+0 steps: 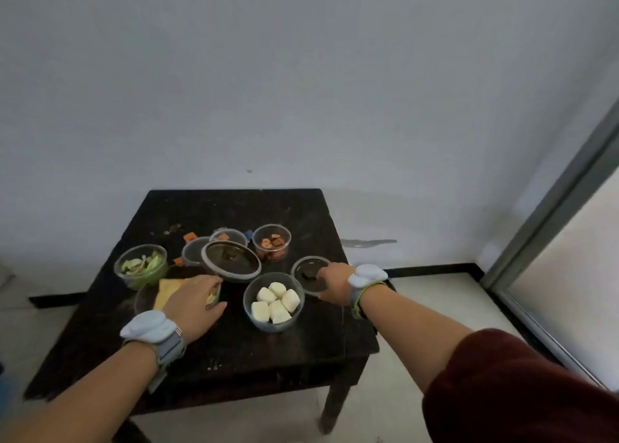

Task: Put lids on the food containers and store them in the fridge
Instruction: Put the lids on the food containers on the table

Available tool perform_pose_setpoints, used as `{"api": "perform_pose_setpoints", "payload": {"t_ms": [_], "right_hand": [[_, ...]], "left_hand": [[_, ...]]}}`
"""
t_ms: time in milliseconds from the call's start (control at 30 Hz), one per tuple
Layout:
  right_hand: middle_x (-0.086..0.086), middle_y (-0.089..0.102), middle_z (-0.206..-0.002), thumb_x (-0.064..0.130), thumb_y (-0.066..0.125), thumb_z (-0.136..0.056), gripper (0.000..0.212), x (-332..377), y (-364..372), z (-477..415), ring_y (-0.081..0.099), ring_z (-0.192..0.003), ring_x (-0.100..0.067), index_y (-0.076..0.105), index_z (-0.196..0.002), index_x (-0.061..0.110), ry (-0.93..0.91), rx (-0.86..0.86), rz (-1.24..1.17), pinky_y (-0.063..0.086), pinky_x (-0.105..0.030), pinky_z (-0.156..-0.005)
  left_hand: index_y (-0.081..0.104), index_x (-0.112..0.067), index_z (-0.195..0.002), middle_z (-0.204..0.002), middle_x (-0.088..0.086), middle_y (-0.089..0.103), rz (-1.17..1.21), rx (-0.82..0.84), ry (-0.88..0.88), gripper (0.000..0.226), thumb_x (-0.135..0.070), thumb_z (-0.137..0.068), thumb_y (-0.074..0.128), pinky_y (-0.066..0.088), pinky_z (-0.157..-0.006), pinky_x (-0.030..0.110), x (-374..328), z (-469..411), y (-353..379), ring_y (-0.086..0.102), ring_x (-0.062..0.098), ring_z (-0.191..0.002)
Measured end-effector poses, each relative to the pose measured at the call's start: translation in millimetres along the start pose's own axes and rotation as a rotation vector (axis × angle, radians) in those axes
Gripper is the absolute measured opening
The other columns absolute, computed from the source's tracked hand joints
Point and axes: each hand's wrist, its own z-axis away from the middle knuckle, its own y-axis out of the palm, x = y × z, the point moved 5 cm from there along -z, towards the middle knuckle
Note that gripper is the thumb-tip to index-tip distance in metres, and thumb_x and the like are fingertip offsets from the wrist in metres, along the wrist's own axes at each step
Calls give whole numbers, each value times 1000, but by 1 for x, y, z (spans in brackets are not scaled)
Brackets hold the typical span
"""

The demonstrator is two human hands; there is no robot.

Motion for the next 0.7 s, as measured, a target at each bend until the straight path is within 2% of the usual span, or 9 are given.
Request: {"api": "perform_pose_setpoints", "payload": {"t_ms": [167, 267, 300, 367, 433, 500, 533, 600, 700], "right_hand": [[-10, 48, -137, 33, 55, -90, 49, -40, 56, -74, 49, -126, -32, 47, -135, 17, 6, 145, -70, 45, -41, -101], [-8, 25, -155, 47, 58, -88, 72, -49, 73, -94, 26, -141, -30, 28, -148, 21, 0, 94, -21, 33, -46, -110], [-7, 17, -159, 51, 58, -87, 78, -51, 83, -102, 19, -145, -29, 23, -150, 22, 5, 104, -25, 28, -46, -113], [-4, 9, -162, 54, 57, -86, 82, -54, 107, -112, 11, -148, -26, 18, -152, 24, 59, 175, -94, 23, -45, -117], [-3, 13, -161, 51, 55, -89, 76, -56, 124, -108, 13, -147, -26, 21, -151, 23, 126, 182, -176, 25, -45, -116], [-6, 28, -152, 48, 50, -92, 64, -56, 131, -105, 28, -139, -29, 30, -147, 21, 125, 114, -150, 34, -44, -109], [-8, 35, -145, 46, 48, -93, 56, -56, 133, -103, 35, -132, -29, 37, -142, 20, 115, 79, -115, 39, -42, -103], [-9, 44, -131, 44, 45, -96, 44, -55, 136, -99, 43, -120, -30, 45, -130, 17, 99, 49, -65, 46, -41, -91], [-10, 47, -126, 36, 40, -99, 34, -50, 134, -109, 46, -116, -30, 47, -121, 11, -1, 124, 16, 49, -42, -80]], "left_hand": [[52, -11, -129, -133, 10, 55, 154, 126, -119, 47, -29, -87, 61, 39, -101, 34, -16, -70, 54, 50, 26, -123], [59, -15, -98, -119, 19, 61, 248, 186, -241, 13, -22, -86, 58, 43, -90, 39, -21, -93, 73, 56, 35, -110], [58, -13, -101, -118, 20, 61, 289, 204, -297, 18, -22, -86, 59, 44, -88, 40, -14, -101, 87, 56, 36, -108], [47, -7, -128, -127, 18, 57, 403, 251, -472, 48, -26, -85, 60, 45, -91, 39, -1, -103, 114, 53, 37, -115], [38, -12, -137, -133, 17, 52, 582, 265, -674, 56, -31, -88, 58, 50, -90, 45, 10, -96, 137, 51, 38, -118], [48, -15, -126, -128, 17, 53, 827, 327, -868, 39, -35, -92, 51, 53, -85, 52, 12, -100, 150, 52, 39, -113], [51, -13, -122, -128, 19, 53, 871, 351, -908, 38, -38, -94, 47, 51, -89, 54, 12, -107, 153, 51, 40, -114], [49, -5, -128, -133, 23, 51, 855, 373, -912, 53, -45, -97, 33, 42, -102, 50, 11, -123, 151, 49, 40, -120], [42, -2, -138, -141, 22, 45, 833, 375, -955, 65, -48, -98, 20, 29, -111, 43, 11, -141, 148, 43, 35, -130]]}}
